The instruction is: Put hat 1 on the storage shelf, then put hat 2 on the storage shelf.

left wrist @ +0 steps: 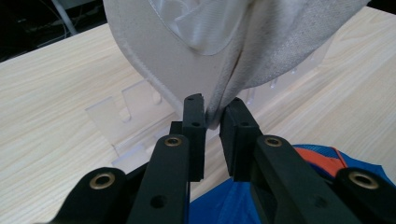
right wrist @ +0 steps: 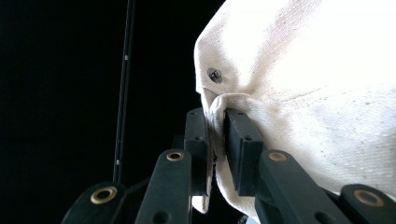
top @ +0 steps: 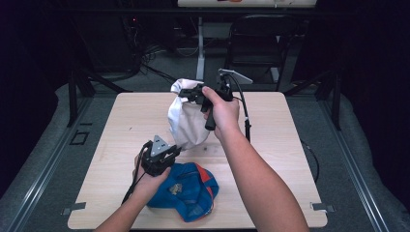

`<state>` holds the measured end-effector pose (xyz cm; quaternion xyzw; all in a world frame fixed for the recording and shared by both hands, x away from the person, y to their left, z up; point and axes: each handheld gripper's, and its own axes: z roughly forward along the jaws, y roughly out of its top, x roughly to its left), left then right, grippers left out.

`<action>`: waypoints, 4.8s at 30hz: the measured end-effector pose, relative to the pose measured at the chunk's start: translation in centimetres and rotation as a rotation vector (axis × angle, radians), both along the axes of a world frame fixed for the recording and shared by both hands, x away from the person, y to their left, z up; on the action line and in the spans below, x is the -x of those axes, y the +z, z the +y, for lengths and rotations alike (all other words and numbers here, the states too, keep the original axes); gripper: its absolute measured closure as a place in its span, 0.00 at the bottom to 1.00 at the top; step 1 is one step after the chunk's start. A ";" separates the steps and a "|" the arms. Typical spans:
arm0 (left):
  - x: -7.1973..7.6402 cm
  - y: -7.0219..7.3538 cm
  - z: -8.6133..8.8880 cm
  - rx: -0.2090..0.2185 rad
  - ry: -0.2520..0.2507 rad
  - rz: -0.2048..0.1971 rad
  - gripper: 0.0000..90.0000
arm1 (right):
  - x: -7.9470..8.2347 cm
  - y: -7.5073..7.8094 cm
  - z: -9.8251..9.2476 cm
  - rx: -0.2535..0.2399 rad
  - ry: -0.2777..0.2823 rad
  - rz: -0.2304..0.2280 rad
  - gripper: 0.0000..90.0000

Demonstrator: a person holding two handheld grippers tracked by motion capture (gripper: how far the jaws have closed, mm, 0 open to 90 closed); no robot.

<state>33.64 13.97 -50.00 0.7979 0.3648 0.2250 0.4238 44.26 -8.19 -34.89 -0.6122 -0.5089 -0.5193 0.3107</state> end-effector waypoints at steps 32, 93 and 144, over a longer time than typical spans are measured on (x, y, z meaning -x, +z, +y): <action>-0.2 -3.4 2.4 0.079 0.054 0.118 0.94 | -0.5 -3.0 0.2 0.090 0.004 0.033 0.89; 2.5 -4.6 9.7 0.092 0.133 0.175 0.54 | 12.9 -15.0 -9.9 0.440 0.079 -0.188 0.67; 2.9 -5.0 10.8 0.088 0.165 0.180 0.53 | 15.9 -22.0 -8.0 0.429 0.237 -0.141 0.66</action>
